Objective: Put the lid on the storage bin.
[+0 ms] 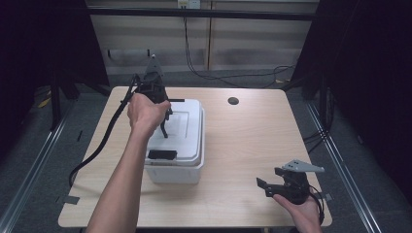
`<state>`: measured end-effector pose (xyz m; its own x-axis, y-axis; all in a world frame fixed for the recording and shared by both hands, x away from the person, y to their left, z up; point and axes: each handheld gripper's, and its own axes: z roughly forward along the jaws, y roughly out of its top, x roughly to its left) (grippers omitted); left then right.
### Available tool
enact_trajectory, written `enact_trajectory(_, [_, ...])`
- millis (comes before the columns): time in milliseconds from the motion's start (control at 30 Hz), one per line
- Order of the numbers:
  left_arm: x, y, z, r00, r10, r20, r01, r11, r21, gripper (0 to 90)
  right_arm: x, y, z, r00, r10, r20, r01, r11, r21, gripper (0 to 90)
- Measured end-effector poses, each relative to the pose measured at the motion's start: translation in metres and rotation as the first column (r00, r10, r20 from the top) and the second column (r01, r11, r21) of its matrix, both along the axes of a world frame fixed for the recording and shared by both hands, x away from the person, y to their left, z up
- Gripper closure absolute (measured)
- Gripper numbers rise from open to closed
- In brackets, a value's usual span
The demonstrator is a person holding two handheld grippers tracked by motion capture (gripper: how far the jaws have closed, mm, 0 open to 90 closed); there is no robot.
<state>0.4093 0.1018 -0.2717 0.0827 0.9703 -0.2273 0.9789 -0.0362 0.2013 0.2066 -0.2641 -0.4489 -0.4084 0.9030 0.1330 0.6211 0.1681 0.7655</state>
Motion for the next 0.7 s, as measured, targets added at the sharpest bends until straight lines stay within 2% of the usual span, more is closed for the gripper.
enact_trajectory(200, [-0.001, -0.002, -0.002, 0.9999, 0.012, 0.005, -0.012, 0.9999, 0.000, 84.8, 0.000, 0.000, 0.000, 1.0000, -0.001, -0.001, 0.001, 1.000, 0.001, 18.8])
enact_trajectory(233, [0.000, -0.004, -0.005, 0.9999, 0.012, -0.002, -0.012, 0.9998, 0.016, 84.8, 0.000, 0.000, 0.000, 1.0000, 0.000, 0.000, 0.000, 1.000, 0.000, 18.8])
enact_trajectory(300, [-0.001, -0.005, -0.006, 0.9999, 0.011, -0.003, -0.011, 0.9997, 0.021, 84.8, 0.000, 0.000, 0.000, 1.0000, 0.001, -0.001, -0.001, 1.000, 0.000, 18.8])
enact_trajectory(333, [-0.001, -0.004, -0.007, 0.9998, 0.020, 0.003, -0.020, 0.9998, 0.007, 84.8, 0.000, 0.000, 0.000, 1.0000, 0.001, -0.001, -0.001, 1.000, 0.001, 18.9])
enact_trajectory(400, [-0.001, -0.006, -0.008, 0.9999, 0.009, -0.007, -0.009, 0.9999, 0.013, 84.8, 0.000, 0.000, 0.000, 1.0000, 0.002, 0.000, -0.002, 1.000, 0.001, 19.0])
enact_trajectory(467, [-0.001, -0.008, -0.009, 0.9997, 0.020, 0.010, -0.020, 0.9997, 0.010, 84.8, 0.000, 0.000, 0.000, 1.0000, 0.005, 0.001, -0.005, 1.000, 0.000, 19.2])
enact_trajectory(500, [-0.001, -0.008, -0.009, 0.9998, 0.021, 0.004, -0.021, 0.9997, 0.009, 84.8, 0.000, 0.000, 0.000, 1.0000, 0.006, 0.001, -0.006, 1.000, 0.001, 19.2])
enact_trajectory(533, [-0.001, -0.008, -0.009, 0.9993, 0.031, 0.020, -0.031, 0.9995, 0.010, 84.8, 0.000, 0.000, 0.000, 1.0000, 0.006, 0.000, -0.006, 1.000, 0.001, 19.2])
enact_trajectory(600, [-0.001, -0.009, -0.010, 0.9999, 0.014, 0.004, -0.015, 0.9997, 0.021, 84.8, 0.000, 0.000, 0.000, 1.0000, 0.006, -0.002, -0.006, 1.000, 0.001, 19.2])
enact_trajectory(667, [-0.002, -0.010, -0.013, 0.9993, 0.034, 0.014, -0.035, 0.9992, 0.018, 84.7, 0.000, 0.000, 0.000, 1.0000, 0.006, -0.001, -0.006, 1.000, -0.001, 19.3])
enact_trajectory(700, [-0.002, -0.010, -0.013, 0.9997, 0.023, 0.006, -0.023, 0.9995, 0.021, 84.7, 0.000, 0.000, 0.000, 1.0000, 0.006, 0.001, -0.006, 1.000, -0.002, 19.3])
